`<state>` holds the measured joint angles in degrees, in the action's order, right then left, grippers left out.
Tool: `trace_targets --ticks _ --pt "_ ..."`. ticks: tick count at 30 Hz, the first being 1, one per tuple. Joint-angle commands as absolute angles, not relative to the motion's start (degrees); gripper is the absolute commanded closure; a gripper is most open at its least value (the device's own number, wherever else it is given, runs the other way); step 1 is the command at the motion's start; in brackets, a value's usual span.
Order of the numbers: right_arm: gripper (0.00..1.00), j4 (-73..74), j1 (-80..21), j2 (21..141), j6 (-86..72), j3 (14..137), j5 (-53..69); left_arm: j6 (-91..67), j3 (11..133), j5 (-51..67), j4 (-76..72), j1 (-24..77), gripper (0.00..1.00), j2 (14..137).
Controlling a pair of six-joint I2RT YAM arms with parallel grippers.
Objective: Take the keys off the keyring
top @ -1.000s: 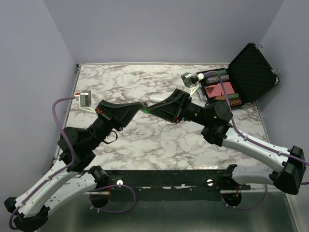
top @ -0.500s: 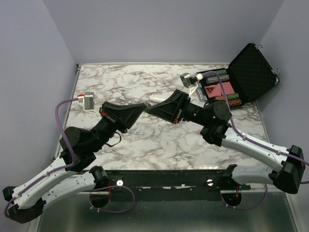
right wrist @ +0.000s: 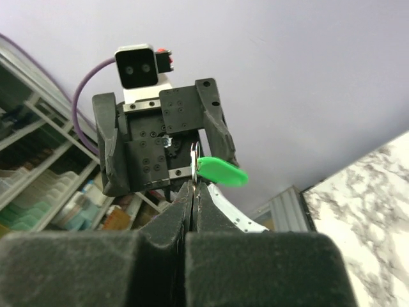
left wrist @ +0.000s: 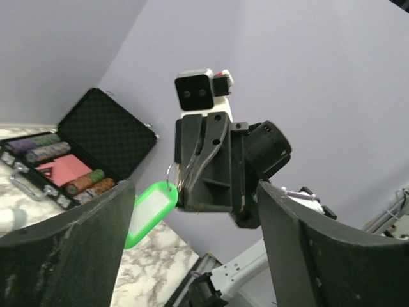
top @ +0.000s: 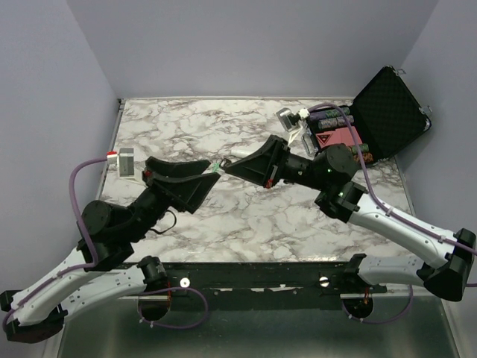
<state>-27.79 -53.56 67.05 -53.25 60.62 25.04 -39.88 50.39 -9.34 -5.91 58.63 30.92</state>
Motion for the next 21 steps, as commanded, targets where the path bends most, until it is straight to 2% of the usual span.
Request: trace_targets --ticks 1,9,13,21 --pt "0.99 -11.27 -53.7 67.32 -45.8 68.8 25.74 -34.64 49.93 -12.66 -0.09 58.89 0.08 24.36" --pt "0.99 4.82 -53.7 71.63 -41.14 78.3 32.6 -25.85 57.47 -2.92 13.88 58.8 0.09 26.97" --pt "0.99 9.48 -53.7 72.42 -40.17 81.03 34.27 -24.87 57.48 3.33 14.59 58.36 0.14 28.91" --pt "0.99 12.13 -53.7 71.9 -38.76 82.62 38.49 -28.29 55.11 11.06 11.7 52.57 0.32 28.92"
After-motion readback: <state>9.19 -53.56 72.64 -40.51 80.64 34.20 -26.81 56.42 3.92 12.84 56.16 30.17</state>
